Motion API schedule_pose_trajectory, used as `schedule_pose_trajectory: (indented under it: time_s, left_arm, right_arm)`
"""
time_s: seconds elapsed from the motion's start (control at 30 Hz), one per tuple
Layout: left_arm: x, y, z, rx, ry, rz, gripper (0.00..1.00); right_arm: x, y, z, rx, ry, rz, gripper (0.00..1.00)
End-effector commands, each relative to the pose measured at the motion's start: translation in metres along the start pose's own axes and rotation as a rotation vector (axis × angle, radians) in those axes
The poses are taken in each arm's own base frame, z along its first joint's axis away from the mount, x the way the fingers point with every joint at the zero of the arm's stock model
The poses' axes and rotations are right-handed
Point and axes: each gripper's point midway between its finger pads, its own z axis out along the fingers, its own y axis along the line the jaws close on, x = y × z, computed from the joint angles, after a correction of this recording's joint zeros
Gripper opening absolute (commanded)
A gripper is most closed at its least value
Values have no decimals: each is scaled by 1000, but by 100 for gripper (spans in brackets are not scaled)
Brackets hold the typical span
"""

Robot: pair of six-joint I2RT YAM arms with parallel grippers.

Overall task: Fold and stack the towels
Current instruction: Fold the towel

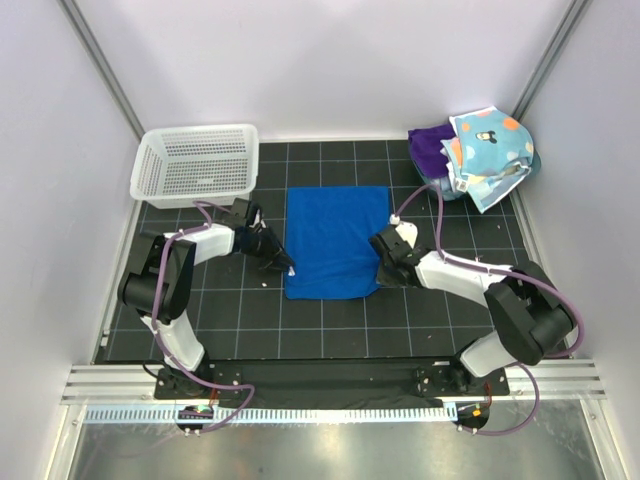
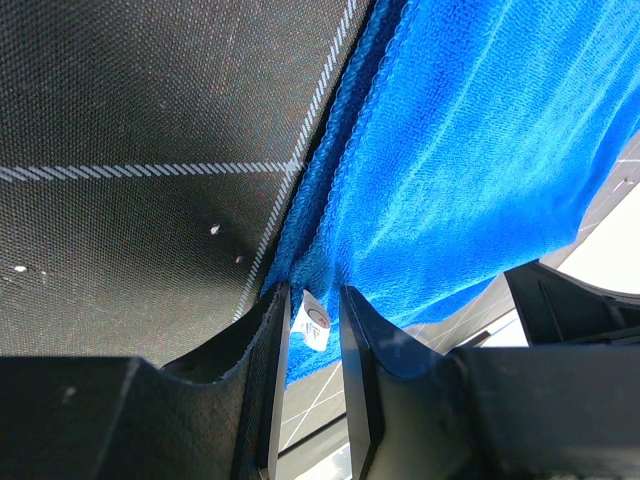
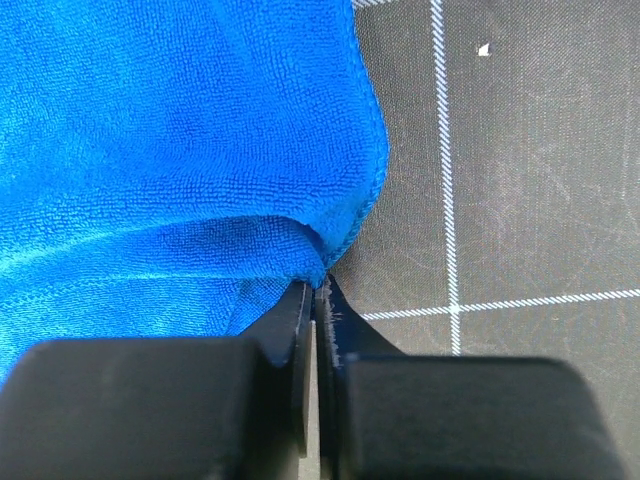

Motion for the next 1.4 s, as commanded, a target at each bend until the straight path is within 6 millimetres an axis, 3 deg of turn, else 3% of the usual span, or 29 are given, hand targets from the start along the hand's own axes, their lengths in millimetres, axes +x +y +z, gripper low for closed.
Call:
schedule_pose_trajectory:
  time_s: [0.0, 0.13, 0.57, 0.77, 0.9, 1.37]
  left_arm:
    - [5, 19, 7, -70, 12, 3, 31]
    - [5, 19, 6, -75, 9, 5, 31]
    - [5, 20, 5, -76, 10, 5, 31]
    - [6, 20, 4, -77, 13, 3, 31]
    - [7, 20, 4, -80, 14, 5, 31]
    - [19, 30, -4, -93, 18, 1, 31]
  right_arm:
    - [-7, -7, -2, 49, -34, -15, 1]
    - [-9, -10, -13, 55, -38, -36, 1]
    - [11, -32, -45, 38, -1, -30, 2]
    - [24, -38, -45, 33, 24, -23, 18]
    - [27, -38, -47, 10, 22, -12, 37]
    - [30, -23, -42, -69, 29, -9, 41]
